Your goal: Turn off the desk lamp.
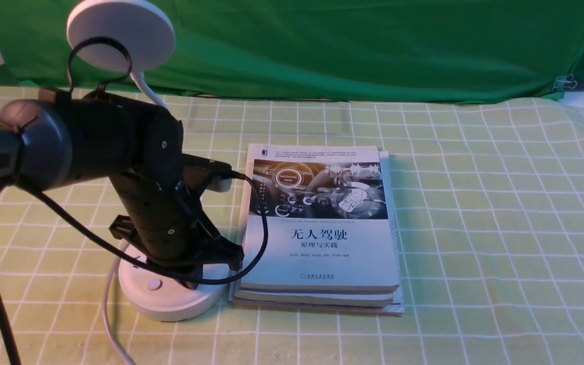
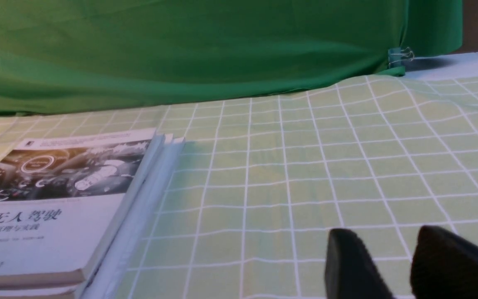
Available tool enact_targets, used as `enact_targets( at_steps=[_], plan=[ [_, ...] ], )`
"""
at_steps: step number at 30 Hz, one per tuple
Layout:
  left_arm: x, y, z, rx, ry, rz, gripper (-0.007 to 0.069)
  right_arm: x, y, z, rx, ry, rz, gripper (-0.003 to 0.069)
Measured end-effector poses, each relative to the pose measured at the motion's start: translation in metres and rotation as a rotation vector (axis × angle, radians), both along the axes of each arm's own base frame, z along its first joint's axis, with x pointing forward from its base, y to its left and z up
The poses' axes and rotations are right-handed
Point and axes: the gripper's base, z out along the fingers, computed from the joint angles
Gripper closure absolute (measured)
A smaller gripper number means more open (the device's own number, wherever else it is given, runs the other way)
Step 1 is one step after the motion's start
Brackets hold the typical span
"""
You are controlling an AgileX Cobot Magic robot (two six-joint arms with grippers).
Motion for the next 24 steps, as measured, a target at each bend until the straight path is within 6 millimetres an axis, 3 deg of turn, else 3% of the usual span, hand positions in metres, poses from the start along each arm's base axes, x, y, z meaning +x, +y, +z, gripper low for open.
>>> enact_targets(
  at_steps=[6, 9, 11, 12, 14, 19, 24],
  plan=[
    [-0.019, -0.001, 0.026, -0.032, -0.068, -0.010, 0.0623, 0.000, 0.000, 0.000, -0.002, 0.000, 0.000, 0.0420],
    [-0.055, 0.010, 0.050, -0.096, -0.185, 0.014, 0.0623, 0.000, 0.000, 0.000, 0.000, -0.001, 0.000, 0.0420],
    [-0.065, 0.015, 0.055, -0.116, -0.220, 0.025, 0.0623, 0.000, 0.000, 0.000, 0.000, -0.001, 0.000, 0.0420],
    [-0.081, 0.023, 0.060, -0.147, -0.286, 0.036, 0.0623, 0.000, 0.000, 0.000, 0.000, -0.001, 0.000, 0.0420],
    [-0.097, 0.031, 0.061, -0.174, -0.348, 0.043, 0.0623, 0.000, 0.000, 0.000, -0.001, 0.000, 0.000, 0.0420],
    [-0.156, 0.061, 0.069, -0.360, -0.749, 0.085, 0.0623, 0.000, 0.000, 0.000, -0.001, -0.001, 0.000, 0.0420],
    [-0.190, 0.078, 0.059, -0.429, -0.899, 0.094, 0.0623, 0.000, 0.000, 0.000, -0.001, 0.000, 0.000, 0.0420]
  ],
)
